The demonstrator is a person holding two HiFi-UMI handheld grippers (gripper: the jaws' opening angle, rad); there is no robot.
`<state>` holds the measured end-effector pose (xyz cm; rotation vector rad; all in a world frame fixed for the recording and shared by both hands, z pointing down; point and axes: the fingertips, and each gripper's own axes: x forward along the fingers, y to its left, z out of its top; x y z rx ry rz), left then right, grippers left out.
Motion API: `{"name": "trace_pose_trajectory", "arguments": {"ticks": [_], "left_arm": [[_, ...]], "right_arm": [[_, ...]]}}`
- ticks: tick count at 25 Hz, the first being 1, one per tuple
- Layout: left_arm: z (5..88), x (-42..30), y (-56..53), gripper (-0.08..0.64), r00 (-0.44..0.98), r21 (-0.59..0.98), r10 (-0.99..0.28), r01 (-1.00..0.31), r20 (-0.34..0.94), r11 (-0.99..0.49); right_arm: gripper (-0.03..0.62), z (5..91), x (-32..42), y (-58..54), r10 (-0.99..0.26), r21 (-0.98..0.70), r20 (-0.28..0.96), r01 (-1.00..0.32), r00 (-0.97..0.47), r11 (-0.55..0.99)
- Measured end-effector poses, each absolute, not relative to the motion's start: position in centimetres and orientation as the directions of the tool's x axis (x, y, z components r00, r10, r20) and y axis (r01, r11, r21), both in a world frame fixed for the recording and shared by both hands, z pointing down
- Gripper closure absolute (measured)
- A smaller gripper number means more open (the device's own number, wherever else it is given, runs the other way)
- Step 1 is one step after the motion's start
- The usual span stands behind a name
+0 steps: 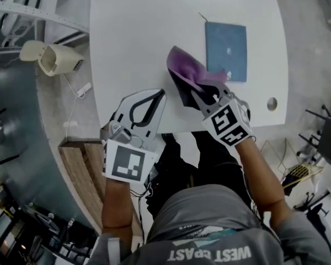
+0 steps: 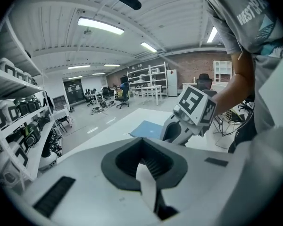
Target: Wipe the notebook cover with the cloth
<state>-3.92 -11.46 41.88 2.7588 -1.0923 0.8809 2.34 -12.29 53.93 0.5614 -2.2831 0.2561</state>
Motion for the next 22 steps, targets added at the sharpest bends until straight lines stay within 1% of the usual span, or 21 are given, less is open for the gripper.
{"name": "trace_pose_trajectory", "arguments": {"ticks": [4,8,13,18,22], "left_arm": [[42.0,-1.0,-13.3,0.558,0.614,-0.159,-0.582,-0.603,0.533,-0.782],[42.7,2.2,-14.6,0.558,0.636,-0.151,-0.538,-0.559,0.553,-0.815],[43.7,5.4,-15.8,0.558,0.664,-0.131,-0.484,-0.508,0.570,-0.851],[44.5,7.7,-17.1,0.558,0.677,-0.116,-0.467,-0.496,0.570,-0.860],[44.8,8.4,-17.9,0.558,0.681,-0.106,-0.462,-0.496,0.569,-0.862]], "right_arm": [[0.532,55.1,5.7,-14.2,-0.342,-0.017,0.728,-0.514,-0.594,0.857],[0.531,57.8,9.6,-15.3,-0.327,-0.055,0.766,-0.563,-0.554,0.825],[0.531,59.4,15.6,-16.3,-0.349,-0.118,0.781,-0.671,-0.518,0.732],[0.531,60.1,22.2,-17.4,-0.380,-0.119,0.805,-0.752,-0.455,0.649],[0.531,59.9,23.0,-17.7,-0.368,-0.125,0.814,-0.755,-0.449,0.644]]}}
